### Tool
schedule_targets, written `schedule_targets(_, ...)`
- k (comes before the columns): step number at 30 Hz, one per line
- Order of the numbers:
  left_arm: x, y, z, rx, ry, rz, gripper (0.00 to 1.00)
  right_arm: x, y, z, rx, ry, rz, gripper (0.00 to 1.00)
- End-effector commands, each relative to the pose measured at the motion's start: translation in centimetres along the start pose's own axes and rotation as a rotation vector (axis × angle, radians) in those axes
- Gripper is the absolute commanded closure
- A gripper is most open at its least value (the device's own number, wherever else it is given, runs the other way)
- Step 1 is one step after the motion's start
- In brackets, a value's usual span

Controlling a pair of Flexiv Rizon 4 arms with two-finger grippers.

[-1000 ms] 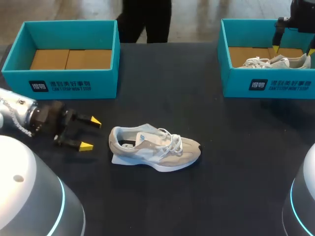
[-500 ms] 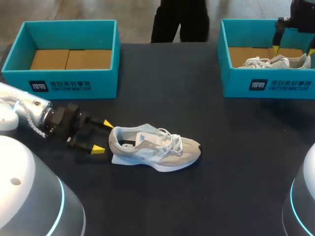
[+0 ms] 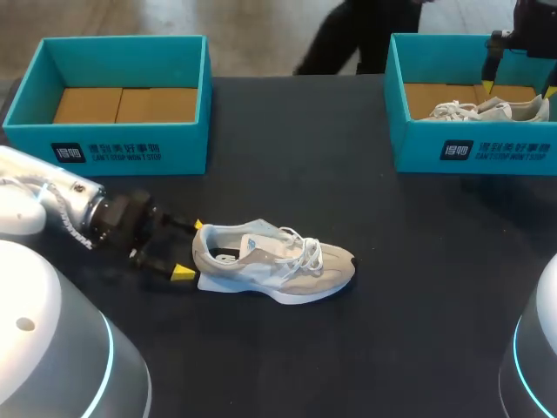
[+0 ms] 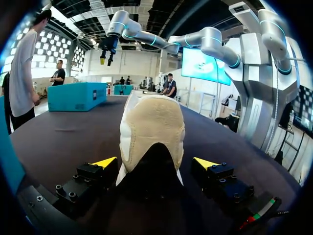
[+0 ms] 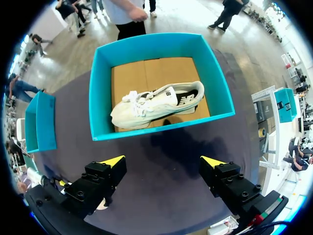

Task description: Take the shoe out of the shoebox, open the shoe tongue, remove and reinsert the insole, then place the shoe into the shoebox

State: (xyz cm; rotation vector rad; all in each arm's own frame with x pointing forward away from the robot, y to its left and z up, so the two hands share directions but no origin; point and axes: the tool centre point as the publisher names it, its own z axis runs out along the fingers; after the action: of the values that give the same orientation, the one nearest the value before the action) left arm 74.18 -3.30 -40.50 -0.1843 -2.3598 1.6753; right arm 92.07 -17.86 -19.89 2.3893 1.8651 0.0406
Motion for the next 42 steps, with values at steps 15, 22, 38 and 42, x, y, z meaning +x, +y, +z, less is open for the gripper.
schedule_targets(15,0.3,0.2,1.4,0.007,-0.055,0.018,0.00,0.0,0.0,0.0,-0.001,0.000,0.000,0.00)
schedule_targets(22,0.0,0.4,1.9,0.003,-0.055,0.017,0.00,0.0,0.0,0.0,-0.001,0.000,0.000,0.00)
schedule_targets(38,-1.3,0.6,3.1,-0.003,-0.082,0.022,0.00,0.0,0.0,0.0,-0.001,0.000,0.000,0.00)
schedule_targets(42,-1.6,0.7,3.3,0.002,-0.084,0.019,0.00,0.0,0.0,0.0,-0.001,0.000,0.000,0.00)
